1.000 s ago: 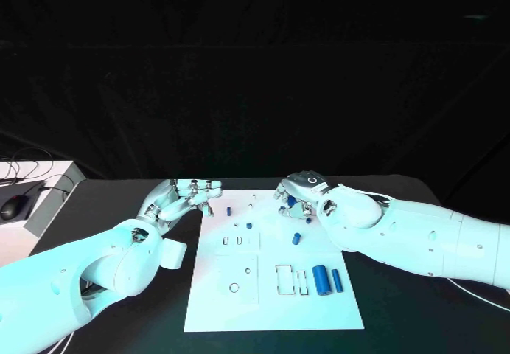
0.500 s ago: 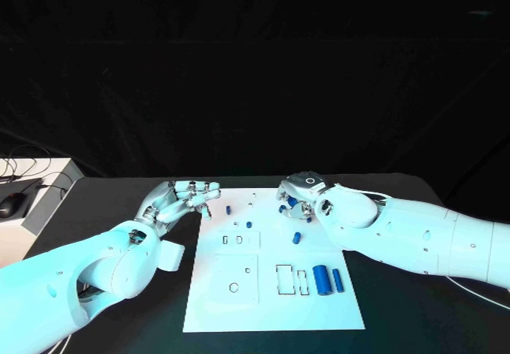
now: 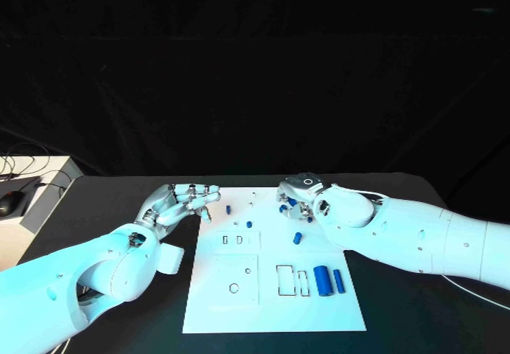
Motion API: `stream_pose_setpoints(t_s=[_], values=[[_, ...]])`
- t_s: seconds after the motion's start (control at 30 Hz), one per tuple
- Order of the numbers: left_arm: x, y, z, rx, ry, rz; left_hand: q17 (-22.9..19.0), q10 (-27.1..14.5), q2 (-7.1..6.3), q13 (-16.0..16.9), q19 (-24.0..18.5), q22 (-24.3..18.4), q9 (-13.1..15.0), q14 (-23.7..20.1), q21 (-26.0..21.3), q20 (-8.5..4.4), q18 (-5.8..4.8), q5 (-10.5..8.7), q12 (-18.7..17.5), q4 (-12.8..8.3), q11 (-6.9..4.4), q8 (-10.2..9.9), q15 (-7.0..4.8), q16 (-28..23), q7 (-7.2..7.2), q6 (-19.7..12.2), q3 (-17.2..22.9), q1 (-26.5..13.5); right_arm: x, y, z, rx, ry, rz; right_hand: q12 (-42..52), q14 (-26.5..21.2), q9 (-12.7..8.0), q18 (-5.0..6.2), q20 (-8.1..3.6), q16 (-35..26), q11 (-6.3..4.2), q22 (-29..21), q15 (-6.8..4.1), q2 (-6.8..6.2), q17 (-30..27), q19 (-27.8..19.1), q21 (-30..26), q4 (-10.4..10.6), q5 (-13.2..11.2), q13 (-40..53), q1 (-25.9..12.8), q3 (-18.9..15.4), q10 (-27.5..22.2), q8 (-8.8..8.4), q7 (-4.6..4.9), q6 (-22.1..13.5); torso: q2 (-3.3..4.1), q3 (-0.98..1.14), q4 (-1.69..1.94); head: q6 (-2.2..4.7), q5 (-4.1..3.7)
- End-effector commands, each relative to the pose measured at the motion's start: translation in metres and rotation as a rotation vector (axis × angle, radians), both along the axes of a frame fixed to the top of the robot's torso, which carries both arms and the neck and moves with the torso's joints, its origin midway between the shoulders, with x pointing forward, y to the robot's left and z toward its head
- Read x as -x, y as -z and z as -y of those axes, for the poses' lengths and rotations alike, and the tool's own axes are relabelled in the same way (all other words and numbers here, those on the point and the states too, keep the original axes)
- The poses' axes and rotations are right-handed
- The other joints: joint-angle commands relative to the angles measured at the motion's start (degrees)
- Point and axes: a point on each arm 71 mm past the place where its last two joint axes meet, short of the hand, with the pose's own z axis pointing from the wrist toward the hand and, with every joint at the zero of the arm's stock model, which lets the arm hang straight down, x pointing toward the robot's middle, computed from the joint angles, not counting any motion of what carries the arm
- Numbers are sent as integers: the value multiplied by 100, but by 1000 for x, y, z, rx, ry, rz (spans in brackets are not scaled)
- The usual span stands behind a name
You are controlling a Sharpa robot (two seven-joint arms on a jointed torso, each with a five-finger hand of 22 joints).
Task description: Assemble the parts on the task board
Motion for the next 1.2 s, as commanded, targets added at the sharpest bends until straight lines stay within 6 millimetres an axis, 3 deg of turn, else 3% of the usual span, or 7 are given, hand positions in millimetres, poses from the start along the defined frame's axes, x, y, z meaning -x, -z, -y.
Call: stream_pose_setpoints(t_s=[0.03,0.5,0.77,0.87,0.93,1.03,1.2], values=[[1,0,2,8,23,-1,-12,-46,-1,-5,9,-8,2,4,31,37,45,-8,-2,26,-10,-6,27,-48,-4,-33,-17,-74,-1,0,0,13,-5,7,-36,-22,-17,106,1,39,-7,36,26,13,-15,30,-53,-8,8,-11,22,77,15,1,8,-37,29,1,25,-5,-9],[0,4,1,1,18,-19,-34,-64,6,-5,8,-22,2,9,33,43,50,-8,-2,28,-2,-6,32,-92,9,-43,-8,-63,-2,3,-1,17,-16,-13,-47,-26,3,100,-6,74,-28,278,14,87,-51,88,-209,-47,-11,-12,-24,245,99,5,-5,62,94,12,6,10,-8],[-2,6,-1,-3,14,-28,-44,-70,5,-5,8,-29,2,12,33,45,52,-8,-1,31,0,-6,34,-111,12,-50,-13,-67,-1,4,-2,19,-22,-22,-55,-21,20,77,-32,92,-72,428,-16,158,-53,132,-247,-54,-8,-14,-19,286,242,3,-44,191,114,7,20,18,-14],[-2,7,-1,-4,12,-30,-44,-70,5,-5,8,-29,2,12,33,45,52,-8,-1,31,0,-6,34,-111,12,-50,-13,-67,-1,4,-3,19,-24,-24,-58,-22,41,57,-51,101,-120,498,-46,246,-46,147,-219,-82,-1,-8,33,347,407,13,-66,287,128,8,21,31,-17],[-2,7,-1,-4,11,-30,-44,-70,5,-5,8,-29,2,12,33,45,52,-8,-1,31,0,-6,34,-111,12,-50,-13,-67,-1,4,-3,19,-26,-25,-60,-24,62,40,-69,106,-152,549,-68,337,-38,156,-193,-112,-165,-7,95,433,500,14,-90,367,131,7,19,38,-18],[-2,7,-2,-4,11,-31,-44,-70,5,-5,8,-29,2,12,33,45,52,-8,-1,31,0,-6,34,-111,12,-50,-13,-67,0,4,-4,15,-30,-21,-55,-26,101,18,-91,111,-206,607,-101,422,-27,165,-154,-140,-221,5,151,491,660,34,-124,496,138,9,17,42,-14],[-1,7,-2,-5,10,-32,-53,-80,7,-5,10,-41,2,22,32,48,54,-8,-2,34,3,-6,35,-130,15,-58,-19,-67,0,2,-4,1,-35,-6,-65,-23,200,-31,-149,115,-275,717,-153,543,3,176,-97,-195,-311,7,227,427,849,23,-176,668,150,9,15,44,-10]])
